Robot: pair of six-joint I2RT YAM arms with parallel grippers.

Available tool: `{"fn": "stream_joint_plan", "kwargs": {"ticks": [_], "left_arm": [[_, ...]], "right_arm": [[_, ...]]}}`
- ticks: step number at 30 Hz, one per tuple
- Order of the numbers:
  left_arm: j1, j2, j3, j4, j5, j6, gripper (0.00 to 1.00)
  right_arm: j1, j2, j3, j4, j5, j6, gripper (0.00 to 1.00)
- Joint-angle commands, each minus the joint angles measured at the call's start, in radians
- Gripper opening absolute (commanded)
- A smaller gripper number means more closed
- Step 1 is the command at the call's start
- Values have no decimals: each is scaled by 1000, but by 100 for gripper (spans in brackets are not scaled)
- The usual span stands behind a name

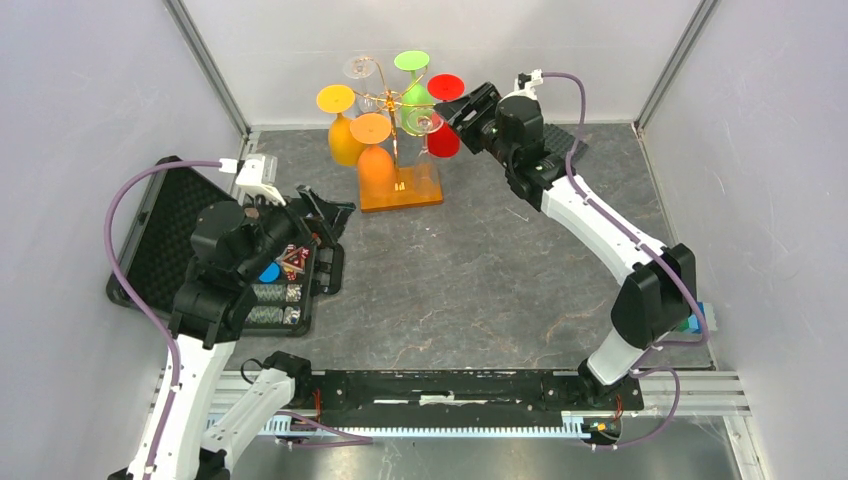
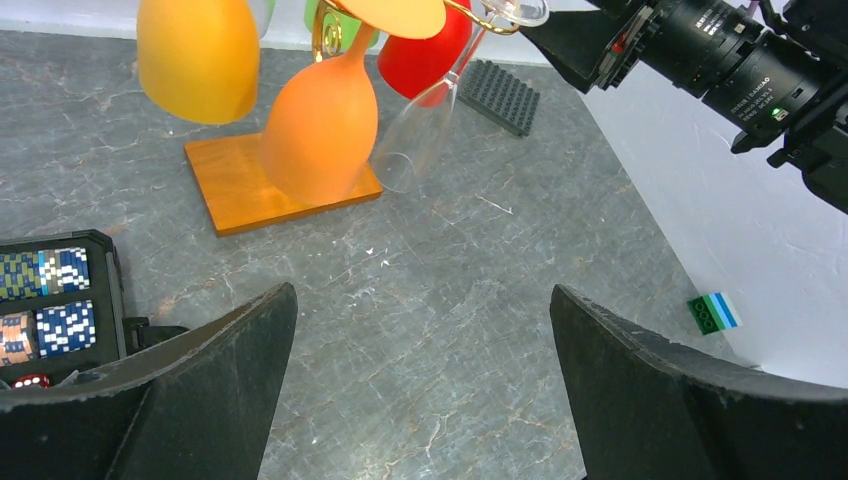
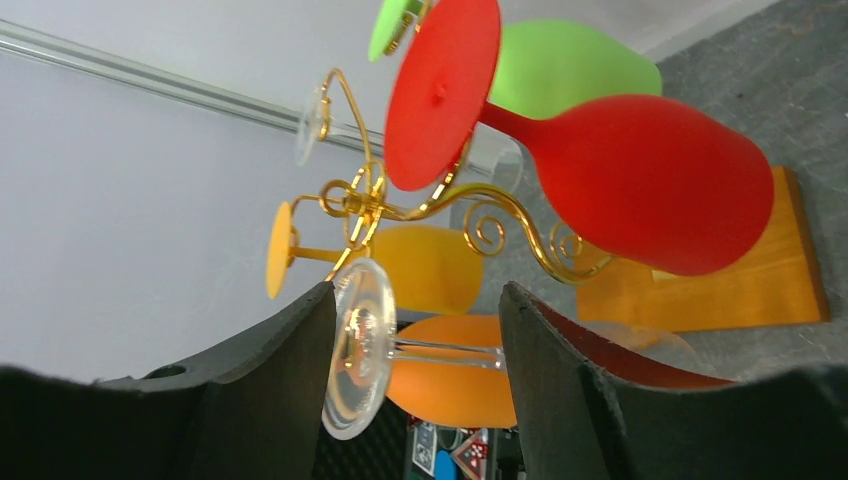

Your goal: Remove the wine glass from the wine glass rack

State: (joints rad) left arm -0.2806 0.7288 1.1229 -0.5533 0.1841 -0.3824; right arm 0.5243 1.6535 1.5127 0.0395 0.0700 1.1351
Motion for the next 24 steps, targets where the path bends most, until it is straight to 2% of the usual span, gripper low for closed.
{"fn": "stream_joint_plan", "kwargs": {"ticks": [1,7,15,24], "left_arm": [[4,10,16,-8,-16,38,100],[5,29,10,-15,-13,16,100],[4,34,20,1,-27,-22,100],[5,52,49,-3,-33,-5,100]], "right_arm": [[9,-11,10,11,-6,-36,65],[9,-41,-35,45,-17,-50,63],[9,-36,6,-3,-13,-72,51],[9,-18,-15,72,-104,11,41]]}}
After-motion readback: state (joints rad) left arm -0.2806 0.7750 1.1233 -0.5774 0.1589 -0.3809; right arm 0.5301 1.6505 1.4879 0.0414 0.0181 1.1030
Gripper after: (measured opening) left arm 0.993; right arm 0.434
